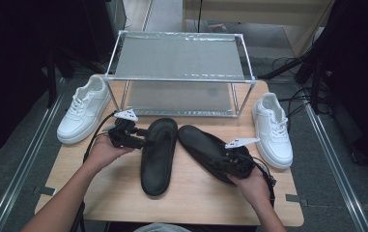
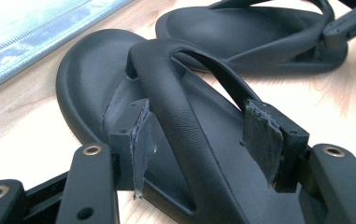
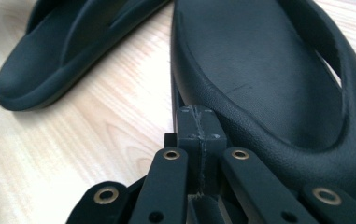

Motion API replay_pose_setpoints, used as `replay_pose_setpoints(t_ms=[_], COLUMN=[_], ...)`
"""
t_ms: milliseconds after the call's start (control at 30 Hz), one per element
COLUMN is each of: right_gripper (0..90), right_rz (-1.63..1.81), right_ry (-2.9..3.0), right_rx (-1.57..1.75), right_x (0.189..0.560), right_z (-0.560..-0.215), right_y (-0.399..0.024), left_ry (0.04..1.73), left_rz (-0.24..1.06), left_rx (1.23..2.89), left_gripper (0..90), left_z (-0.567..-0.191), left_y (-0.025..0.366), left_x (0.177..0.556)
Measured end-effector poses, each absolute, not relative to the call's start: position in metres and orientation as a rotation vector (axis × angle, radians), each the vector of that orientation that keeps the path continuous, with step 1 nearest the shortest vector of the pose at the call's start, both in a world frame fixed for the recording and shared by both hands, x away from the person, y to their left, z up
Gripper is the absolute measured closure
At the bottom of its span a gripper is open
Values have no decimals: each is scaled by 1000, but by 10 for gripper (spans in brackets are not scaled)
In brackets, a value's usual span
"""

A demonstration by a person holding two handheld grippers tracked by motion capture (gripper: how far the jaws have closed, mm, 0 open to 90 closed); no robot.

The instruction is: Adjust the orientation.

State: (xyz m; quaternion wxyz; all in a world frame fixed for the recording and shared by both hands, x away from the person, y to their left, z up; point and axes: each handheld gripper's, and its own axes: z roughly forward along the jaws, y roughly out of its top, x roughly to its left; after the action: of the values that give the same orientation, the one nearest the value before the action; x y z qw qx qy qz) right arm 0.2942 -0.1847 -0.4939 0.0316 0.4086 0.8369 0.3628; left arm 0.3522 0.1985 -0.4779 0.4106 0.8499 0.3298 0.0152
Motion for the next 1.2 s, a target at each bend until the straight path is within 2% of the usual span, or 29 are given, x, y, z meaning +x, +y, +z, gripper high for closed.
replay_pose_setpoints(t_ms=[700, 1000, 1200], right_gripper=[900, 900, 900], right_rz=[1088, 1048, 1190], right_ry=[2437, 2400, 2372], right_rx=[1347, 1350, 1330], right_x=[325, 331, 338], right_z=[-495, -493, -487], right_y=[-207, -206, -187], left_ry=[830, 850, 864], left_rz=[42, 51, 64], left_rx=[2176, 2176, 2159], left_gripper=[424, 424, 424], left_z=[-482, -483, -482], left_y=[196, 203, 208], left_x=[350, 344, 339])
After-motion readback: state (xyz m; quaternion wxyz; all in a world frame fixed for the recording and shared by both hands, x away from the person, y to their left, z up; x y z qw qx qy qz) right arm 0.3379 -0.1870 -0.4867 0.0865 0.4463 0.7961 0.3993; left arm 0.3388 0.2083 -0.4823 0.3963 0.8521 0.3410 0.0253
